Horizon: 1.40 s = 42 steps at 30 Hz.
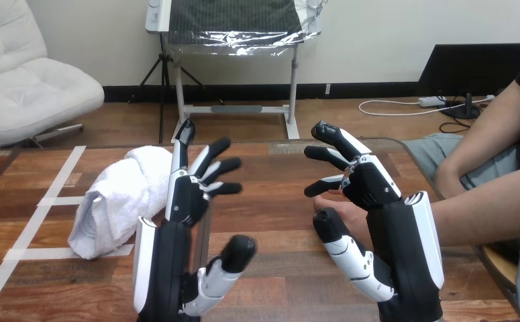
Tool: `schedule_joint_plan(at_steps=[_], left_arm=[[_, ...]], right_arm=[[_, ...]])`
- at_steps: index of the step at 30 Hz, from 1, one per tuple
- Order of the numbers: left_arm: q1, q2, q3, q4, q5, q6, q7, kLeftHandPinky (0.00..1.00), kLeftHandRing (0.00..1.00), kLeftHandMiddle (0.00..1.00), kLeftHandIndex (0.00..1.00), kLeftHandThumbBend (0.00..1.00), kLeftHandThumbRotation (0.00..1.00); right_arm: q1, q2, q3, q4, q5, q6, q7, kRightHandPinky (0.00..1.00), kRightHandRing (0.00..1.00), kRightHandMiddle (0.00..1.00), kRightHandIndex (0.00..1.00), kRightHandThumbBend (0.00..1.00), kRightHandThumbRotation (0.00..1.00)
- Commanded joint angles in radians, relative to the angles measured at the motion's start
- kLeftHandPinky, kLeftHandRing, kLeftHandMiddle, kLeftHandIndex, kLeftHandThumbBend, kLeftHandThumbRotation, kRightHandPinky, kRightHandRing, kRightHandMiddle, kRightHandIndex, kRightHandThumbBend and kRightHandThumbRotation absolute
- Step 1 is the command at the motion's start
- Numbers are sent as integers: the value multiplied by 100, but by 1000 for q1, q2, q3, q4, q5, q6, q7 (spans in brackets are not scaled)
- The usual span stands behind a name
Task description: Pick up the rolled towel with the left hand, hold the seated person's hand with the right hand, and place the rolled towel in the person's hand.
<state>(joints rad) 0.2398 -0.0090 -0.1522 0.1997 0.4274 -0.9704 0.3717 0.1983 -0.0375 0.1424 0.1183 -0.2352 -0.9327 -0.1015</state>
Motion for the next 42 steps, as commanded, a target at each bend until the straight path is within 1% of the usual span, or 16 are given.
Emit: schedule_joint_plan(at_steps=[1, 3, 4, 7, 9, 11, 15, 18, 21, 23, 25, 27, 30, 32, 36, 42], left_arm=[[-59, -2, 100, -62, 151, 54, 103, 84, 91, 95, 100, 77, 92], [-66, 8, 116, -72, 199, 75, 136, 90, 94, 97, 100, 76, 92], [-76, 23, 130, -81, 246, 92, 167, 92, 95, 97, 100, 75, 92], [-97, 53, 153, -98, 339, 132, 237, 96, 97, 99, 100, 72, 93], [-107, 67, 160, -106, 382, 157, 274, 98, 99, 99, 100, 69, 93], [-117, 78, 170, -124, 437, 211, 316, 99, 99, 100, 100, 68, 93], [-134, 106, 172, -137, 493, 281, 361, 99, 100, 100, 100, 67, 93], [-144, 127, 172, -149, 532, 350, 382, 100, 100, 100, 100, 66, 93], [-151, 137, 173, -163, 564, 429, 388, 100, 100, 100, 100, 66, 93], [-153, 145, 174, -180, 593, 496, 383, 100, 100, 100, 100, 66, 93], [-158, 156, 172, -188, 612, 546, 385, 100, 100, 100, 100, 65, 93], [-164, 167, 167, -191, 620, 578, 391, 100, 100, 100, 100, 63, 90], [-170, 187, 166, -204, 633, 638, 369, 100, 100, 100, 100, 61, 88], [-174, 199, 168, -215, 642, 686, 342, 100, 100, 100, 100, 60, 87], [-186, 226, 166, -220, 643, 741, 320, 100, 100, 100, 100, 60, 84], [-209, 266, 171, -213, 644, 811, 287, 100, 100, 100, 100, 61, 80]], right_arm=[[-56, 17, -3, 1, 18, -6, -2, 54, 80, 87, 84, 62, 73], [-56, 17, -3, 2, 18, -6, -2, 55, 80, 87, 84, 62, 73], [-56, 17, -4, 3, 17, -7, -2, 55, 80, 87, 84, 62, 73], [-57, 17, -5, 5, 14, -10, -4, 55, 80, 87, 84, 62, 73], [-57, 17, -6, 6, 11, -10, -6, 55, 81, 87, 84, 62, 73], [-57, 17, -7, 6, 10, -10, -7, 55, 81, 87, 84, 62, 73], [-57, 18, -9, 8, 6, -12, -9, 55, 81, 87, 84, 62, 74], [-58, 18, -9, 9, 8, -13, -9, 55, 81, 87, 84, 62, 74], [-56, 17, -8, 5, 8, -7, -7, 55, 81, 87, 83, 62, 74], [-56, 16, -7, 5, 11, -8, -5, 55, 81, 87, 83, 62, 74], [-56, 16, -7, 6, 12, -8, -5, 55, 81, 87, 83, 62, 74], [-56, 16, -8, 6, 12, -8, -6, 55, 81, 87, 83, 62, 74], [-57, 15, -6, 8, 18, -10, -3, 55, 81, 87, 82, 61, 74], [-59, 15, -6, 10, 22, -12, -3, 55, 81, 87, 82, 61, 74], [-59, 15, -6, 10, 23, -12, -2, 55, 81, 86, 82, 61, 74], [-60, 16, -18, 10, -7, -14, -16, 55, 81, 87, 83, 62, 75]])
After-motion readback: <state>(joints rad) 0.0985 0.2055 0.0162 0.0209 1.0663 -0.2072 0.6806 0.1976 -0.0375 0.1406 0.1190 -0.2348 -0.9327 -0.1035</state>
